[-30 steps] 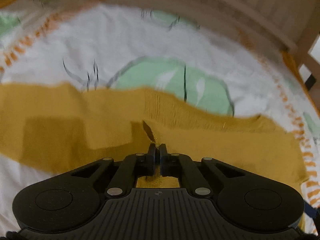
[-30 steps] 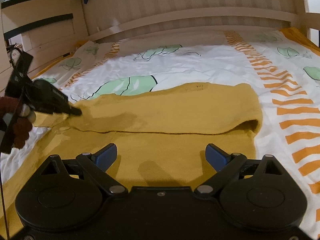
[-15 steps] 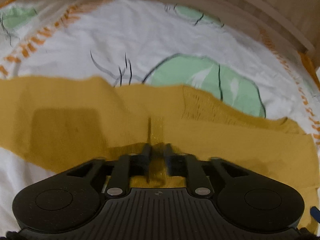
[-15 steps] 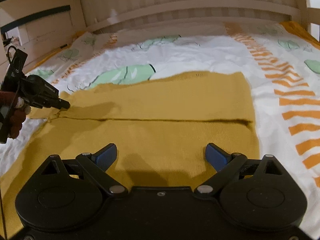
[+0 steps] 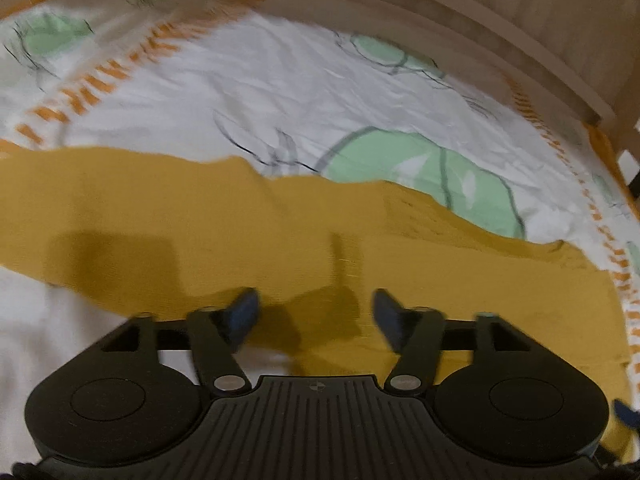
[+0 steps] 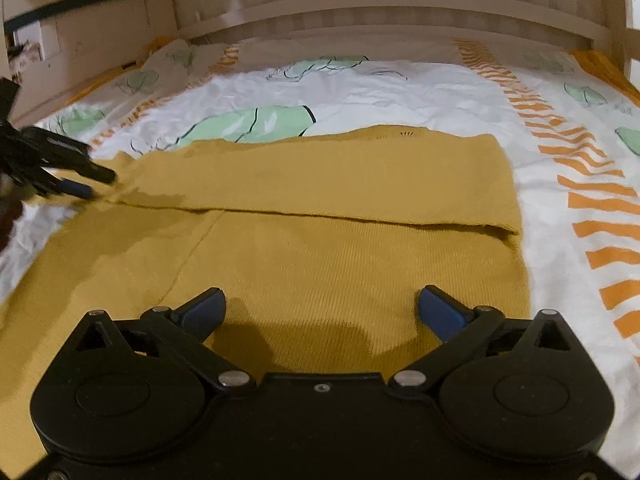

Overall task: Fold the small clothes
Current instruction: 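Move the left gripper to the other sleeve cuff and grasp it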

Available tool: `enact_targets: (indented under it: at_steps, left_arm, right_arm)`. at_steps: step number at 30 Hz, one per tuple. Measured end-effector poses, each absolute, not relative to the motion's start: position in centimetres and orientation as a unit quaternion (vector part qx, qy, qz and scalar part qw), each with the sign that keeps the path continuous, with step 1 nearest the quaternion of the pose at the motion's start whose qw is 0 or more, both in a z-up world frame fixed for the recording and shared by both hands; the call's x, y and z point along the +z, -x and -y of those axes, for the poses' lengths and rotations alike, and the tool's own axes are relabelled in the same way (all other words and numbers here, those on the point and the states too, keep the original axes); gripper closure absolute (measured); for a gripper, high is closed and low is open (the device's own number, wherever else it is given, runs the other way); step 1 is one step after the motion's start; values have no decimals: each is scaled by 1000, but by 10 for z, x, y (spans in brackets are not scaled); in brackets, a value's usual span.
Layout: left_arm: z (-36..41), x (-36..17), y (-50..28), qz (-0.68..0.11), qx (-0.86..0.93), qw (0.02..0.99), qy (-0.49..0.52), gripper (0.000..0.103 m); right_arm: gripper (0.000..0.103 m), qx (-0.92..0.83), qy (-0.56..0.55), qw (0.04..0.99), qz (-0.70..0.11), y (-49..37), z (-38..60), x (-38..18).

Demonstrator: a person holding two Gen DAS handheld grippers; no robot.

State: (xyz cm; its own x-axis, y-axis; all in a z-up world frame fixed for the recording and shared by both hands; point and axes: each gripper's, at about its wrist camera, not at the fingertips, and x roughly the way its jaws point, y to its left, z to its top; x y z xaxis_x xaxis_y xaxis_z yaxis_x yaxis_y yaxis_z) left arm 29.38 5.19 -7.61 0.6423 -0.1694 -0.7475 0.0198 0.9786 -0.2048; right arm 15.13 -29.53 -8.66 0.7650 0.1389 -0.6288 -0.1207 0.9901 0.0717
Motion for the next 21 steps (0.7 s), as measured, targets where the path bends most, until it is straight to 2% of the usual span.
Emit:
enact_targets:
  at_steps: [15,21]
  left_arm:
    - [-187,-36,-261,-387,79,919,-19,34]
    - [-222,-40,-269,-377,116,913,-102,34]
  right_arm:
    - [1,48,28,935,-351,-156,282,-82]
    - [1,59,-6,942,-330,-150,263,-60]
